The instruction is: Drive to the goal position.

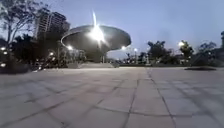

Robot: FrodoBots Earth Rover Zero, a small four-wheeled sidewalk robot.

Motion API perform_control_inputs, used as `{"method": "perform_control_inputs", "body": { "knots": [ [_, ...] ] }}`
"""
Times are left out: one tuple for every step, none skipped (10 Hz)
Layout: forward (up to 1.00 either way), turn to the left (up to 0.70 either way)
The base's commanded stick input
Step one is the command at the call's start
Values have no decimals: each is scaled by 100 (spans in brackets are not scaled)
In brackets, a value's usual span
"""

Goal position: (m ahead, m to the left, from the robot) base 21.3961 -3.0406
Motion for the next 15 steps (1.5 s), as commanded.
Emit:
{"method": "perform_control_inputs", "body": {
  "knots": [
    [70,0],
    [70,0],
    [70,0],
    [70,0],
    [70,0],
    [70,0],
    [70,0],
    [70,0],
    [70,0],
    [70,0],
    [70,-10],
    [70,-28],
    [70,-35],
    [70,-35],
    [70,-24]
  ]
}}
